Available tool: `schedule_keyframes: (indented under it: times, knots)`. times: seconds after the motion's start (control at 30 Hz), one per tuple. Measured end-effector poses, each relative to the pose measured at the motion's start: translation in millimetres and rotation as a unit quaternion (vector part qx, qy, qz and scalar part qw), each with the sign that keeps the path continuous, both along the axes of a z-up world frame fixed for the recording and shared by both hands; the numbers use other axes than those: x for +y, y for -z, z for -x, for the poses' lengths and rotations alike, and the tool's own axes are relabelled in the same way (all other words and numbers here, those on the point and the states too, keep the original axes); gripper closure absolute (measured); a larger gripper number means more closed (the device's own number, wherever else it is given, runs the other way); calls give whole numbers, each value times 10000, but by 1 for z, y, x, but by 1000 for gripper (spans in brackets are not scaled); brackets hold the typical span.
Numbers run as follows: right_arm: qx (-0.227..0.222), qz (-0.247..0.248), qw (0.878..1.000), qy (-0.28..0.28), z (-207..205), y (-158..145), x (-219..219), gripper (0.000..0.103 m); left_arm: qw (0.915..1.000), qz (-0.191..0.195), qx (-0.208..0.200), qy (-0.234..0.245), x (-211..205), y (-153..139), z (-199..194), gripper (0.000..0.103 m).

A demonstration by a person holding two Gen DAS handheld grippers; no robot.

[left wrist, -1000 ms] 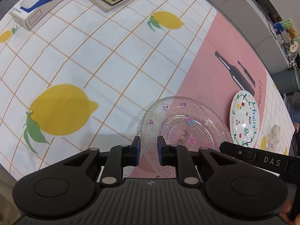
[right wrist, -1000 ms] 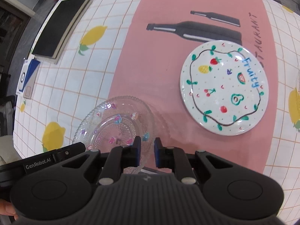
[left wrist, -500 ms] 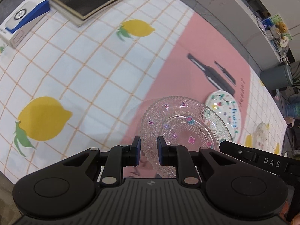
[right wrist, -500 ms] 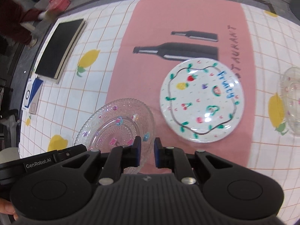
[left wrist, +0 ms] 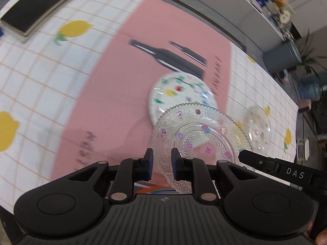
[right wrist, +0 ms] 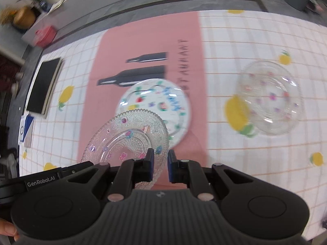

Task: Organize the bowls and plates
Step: 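Lift and carry the glass plate with both grippers toward the steel bowls, then lower the glass plate beside the steel bowls and open both grippers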

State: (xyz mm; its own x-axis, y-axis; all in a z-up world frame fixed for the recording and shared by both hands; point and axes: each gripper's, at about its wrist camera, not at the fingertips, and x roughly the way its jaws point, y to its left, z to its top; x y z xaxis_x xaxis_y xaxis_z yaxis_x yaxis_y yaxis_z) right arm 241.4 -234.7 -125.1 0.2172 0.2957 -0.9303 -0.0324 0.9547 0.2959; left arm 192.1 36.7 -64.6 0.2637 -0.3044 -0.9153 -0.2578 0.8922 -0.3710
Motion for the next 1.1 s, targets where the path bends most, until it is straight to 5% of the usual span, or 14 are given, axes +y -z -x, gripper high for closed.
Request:
schedule_keyframes:
  times: [0.6,1.1]
  knots:
    - [249,-382,9914,1226,70,38,-172,91,9919,-262,35,1245,-161,12,35,84]
    - [381,-433,9905,1251,102,78,-192,91,9856,-837,68,1467,-195,41,72,84]
